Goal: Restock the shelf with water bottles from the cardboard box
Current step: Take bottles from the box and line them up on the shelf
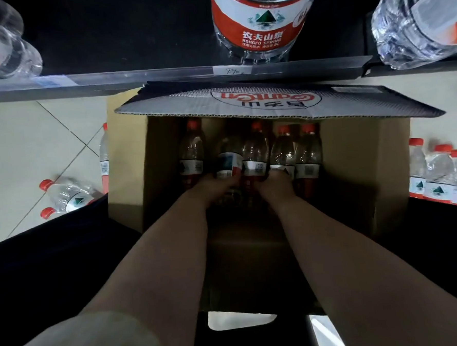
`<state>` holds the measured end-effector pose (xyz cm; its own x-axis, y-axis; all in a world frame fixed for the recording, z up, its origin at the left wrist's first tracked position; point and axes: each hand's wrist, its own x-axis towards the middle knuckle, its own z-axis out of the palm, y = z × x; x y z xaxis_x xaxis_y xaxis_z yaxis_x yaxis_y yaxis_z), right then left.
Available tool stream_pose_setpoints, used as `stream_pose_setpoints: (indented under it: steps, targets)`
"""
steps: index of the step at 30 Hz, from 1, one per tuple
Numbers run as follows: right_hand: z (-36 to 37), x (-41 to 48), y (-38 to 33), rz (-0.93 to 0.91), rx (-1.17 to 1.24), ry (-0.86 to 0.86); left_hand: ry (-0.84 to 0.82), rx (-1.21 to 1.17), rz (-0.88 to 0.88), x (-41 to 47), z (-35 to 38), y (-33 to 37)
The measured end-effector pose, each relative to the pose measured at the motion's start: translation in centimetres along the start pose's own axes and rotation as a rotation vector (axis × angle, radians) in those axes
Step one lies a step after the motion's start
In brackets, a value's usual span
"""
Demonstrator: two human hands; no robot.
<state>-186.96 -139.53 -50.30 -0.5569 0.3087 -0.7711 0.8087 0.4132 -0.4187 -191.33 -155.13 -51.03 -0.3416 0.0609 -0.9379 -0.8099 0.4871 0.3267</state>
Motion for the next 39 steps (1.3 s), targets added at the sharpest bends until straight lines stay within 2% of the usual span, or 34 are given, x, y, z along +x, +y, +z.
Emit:
stream_pose_setpoints:
  steps: [3,6,10,12,15,19,23,28,30,33,36,39]
  targets:
    - [0.6,-0.2,-0.9,-0.011,-0.009,-0.116,-0.108,-0.235,-0.115,-1.3,-0.8,1.0]
    - [2.1,0.4,-2.1,0.037,0.062,-0.194,-0.116,-0.287,-0.127,-1.0,-1.2,1.1]
    - [4.2,0.9,-3.5,0.207,0.256,-0.147,-0.096,-0.347,-0.112,-1.0,-1.8,1.1]
    - [5.2,1.2,-3.5,0.236,0.342,-0.11,-0.097,-0.305,-0.095,-0.7,-2.0,0.8]
    - [5.2,1.3,-3.5,0.204,0.337,-0.085,-0.103,-0.256,-0.08,-0.7,-2.2,0.5]
    - [3.2,0.8,-2.8,0.147,0.3,-0.208,-0.099,-0.361,-0.1,-1.8,-2.3,1.1]
    - [-1.0,-1.2,-3.0,0.301,0.465,-0.416,-0.085,-0.452,-0.165,-4.0,-2.3,2.3]
    - [-6.5,-5.0,-3.7,0.387,0.526,-0.406,-0.052,-0.49,-0.188,-8.0,-2.8,3.2]
    - [-8.1,-7.0,-4.1,0.405,0.675,-0.376,-0.046,-0.52,-0.139,-9.3,-3.0,3.3]
    - [-9.7,-10.1,-4.9,0.319,0.871,-0.373,-0.067,-0.521,-0.07,-9.3,-3.1,2.4]
    - [-10.8,-13.0,-5.4,0.214,0.88,-0.418,-0.079,-0.515,0.014,-14.4,-2.5,2.8]
    - [-11.9,-15.6,-5.3,0.195,0.913,-0.423,-0.146,-0.483,0.099,-19.7,-1.6,3.4]
